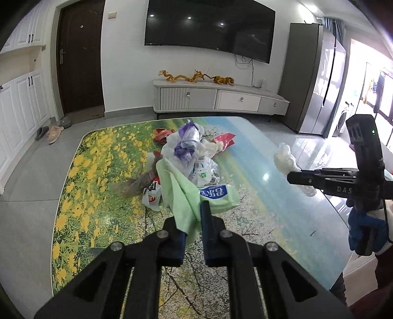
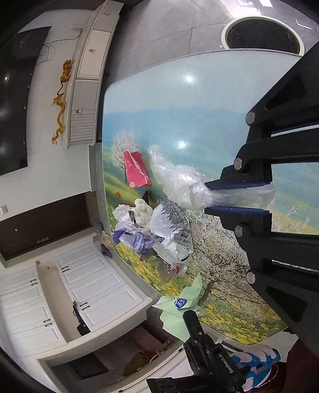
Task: Collect trash
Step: 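Carry the green cloth and clear bag to the bin and release both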
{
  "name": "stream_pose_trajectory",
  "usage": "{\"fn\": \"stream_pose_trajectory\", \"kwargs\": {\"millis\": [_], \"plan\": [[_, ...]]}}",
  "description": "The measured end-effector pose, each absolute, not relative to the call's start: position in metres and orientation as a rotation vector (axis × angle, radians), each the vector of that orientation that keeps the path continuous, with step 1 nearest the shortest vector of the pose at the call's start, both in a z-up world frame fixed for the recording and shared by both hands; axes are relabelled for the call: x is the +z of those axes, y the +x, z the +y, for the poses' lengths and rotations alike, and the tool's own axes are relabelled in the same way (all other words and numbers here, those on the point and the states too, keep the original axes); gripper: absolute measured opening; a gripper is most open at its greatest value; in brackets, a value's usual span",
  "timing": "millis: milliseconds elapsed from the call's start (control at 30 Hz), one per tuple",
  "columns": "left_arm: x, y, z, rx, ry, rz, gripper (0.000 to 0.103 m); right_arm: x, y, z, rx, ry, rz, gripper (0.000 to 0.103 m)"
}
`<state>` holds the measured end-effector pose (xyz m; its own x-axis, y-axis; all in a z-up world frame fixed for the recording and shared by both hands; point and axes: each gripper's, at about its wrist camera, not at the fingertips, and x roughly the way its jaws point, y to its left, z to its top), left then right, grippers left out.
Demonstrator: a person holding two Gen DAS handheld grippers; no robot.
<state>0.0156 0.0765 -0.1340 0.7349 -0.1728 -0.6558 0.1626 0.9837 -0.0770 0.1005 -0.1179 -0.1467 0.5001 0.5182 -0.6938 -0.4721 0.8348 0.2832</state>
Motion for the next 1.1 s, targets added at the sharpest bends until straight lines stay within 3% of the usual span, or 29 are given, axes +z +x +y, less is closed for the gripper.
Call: {"fn": "stream_pose_trajectory", "kwargs": {"millis": [633, 1100], "plan": [[-0.088, 0.040, -0.041, -0.269, 0.256, 0.615, 0.010, -0.129, 0.071, -0.251, 0.370, 0.196, 0.730, 0.012], [-0.110, 0.099, -0.188, -0.499, 0.429, 0.655, 0.010, -0.179, 0.071, -0.377, 0.158, 0.391, 0.744, 0.012]]}}
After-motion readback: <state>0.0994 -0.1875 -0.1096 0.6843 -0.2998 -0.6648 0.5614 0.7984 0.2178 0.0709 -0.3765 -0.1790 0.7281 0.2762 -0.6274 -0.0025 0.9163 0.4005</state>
